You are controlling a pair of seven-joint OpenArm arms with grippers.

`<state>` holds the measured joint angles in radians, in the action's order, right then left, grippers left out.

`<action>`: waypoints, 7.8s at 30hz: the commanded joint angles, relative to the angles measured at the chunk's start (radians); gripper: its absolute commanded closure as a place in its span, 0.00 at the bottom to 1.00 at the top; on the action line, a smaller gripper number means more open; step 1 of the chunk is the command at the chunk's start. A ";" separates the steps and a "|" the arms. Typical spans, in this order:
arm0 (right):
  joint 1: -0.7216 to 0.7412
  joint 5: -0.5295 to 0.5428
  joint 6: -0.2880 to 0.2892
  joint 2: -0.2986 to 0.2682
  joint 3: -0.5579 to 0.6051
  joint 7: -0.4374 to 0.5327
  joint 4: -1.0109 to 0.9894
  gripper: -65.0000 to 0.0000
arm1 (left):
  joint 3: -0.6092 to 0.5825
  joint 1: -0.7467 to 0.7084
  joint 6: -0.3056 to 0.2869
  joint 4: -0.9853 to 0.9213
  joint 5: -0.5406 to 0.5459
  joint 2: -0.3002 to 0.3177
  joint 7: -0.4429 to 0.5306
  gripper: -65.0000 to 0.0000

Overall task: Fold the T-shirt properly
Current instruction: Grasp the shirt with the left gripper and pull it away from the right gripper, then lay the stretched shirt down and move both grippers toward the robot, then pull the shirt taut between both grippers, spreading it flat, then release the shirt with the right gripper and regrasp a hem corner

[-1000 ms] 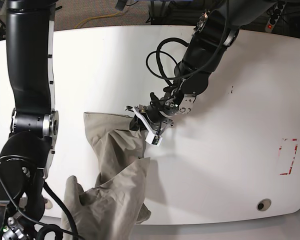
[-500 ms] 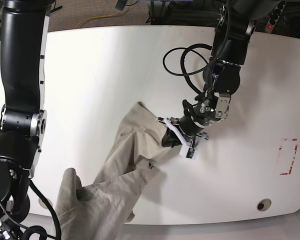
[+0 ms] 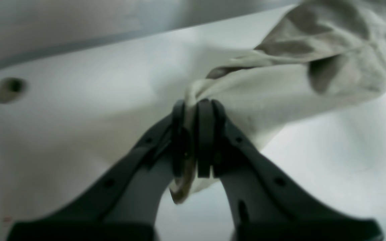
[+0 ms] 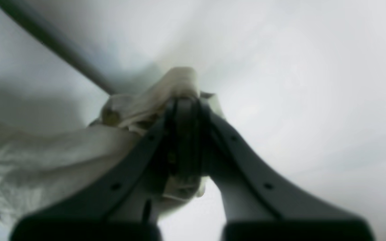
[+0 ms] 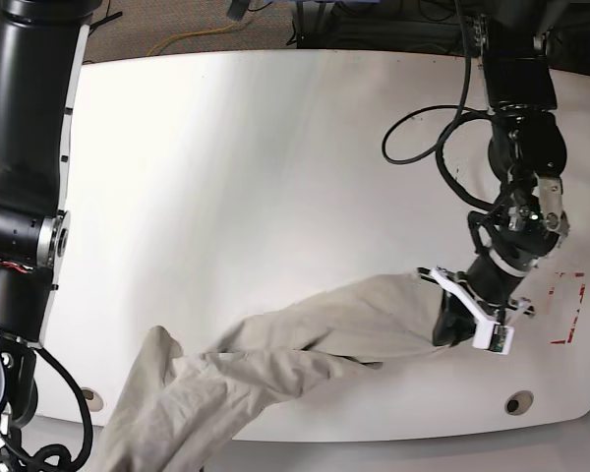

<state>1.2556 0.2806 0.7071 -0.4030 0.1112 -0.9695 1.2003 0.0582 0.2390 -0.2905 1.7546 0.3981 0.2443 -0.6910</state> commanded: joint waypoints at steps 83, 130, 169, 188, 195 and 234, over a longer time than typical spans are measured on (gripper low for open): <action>-1.143 0.153 -0.009 0.126 -0.862 0.016 0.316 1.00 | -0.018 -0.172 -0.054 -0.244 -0.029 -0.089 -0.051 0.27; -0.291 0.052 -0.009 0.017 -0.612 -0.047 0.011 1.00 | 0.187 0.257 -0.057 0.087 -0.029 0.011 -0.362 1.00; -0.950 0.180 -0.009 0.045 -0.867 -0.091 0.161 1.00 | 0.331 -0.237 -0.146 0.090 -0.028 0.063 -0.365 1.00; -1.276 0.435 -0.009 0.045 -0.887 -0.087 0.163 1.00 | 0.332 -0.444 -0.146 0.087 -0.032 0.066 -0.364 1.00; -1.290 0.424 -0.009 0.045 -0.887 -0.085 0.163 0.88 | 0.332 -0.450 -0.146 0.083 -0.034 0.068 -0.364 1.00; -0.744 0.148 -0.009 -0.015 -0.410 0.295 -0.348 0.30 | 0.326 -0.441 -0.146 0.089 -0.034 0.065 -0.364 1.00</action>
<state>0.4461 0.4053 0.6861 -0.3843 -0.3183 -0.7540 0.9012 0.3813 -0.2115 -0.4389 1.8244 0.3595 0.2951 -1.0695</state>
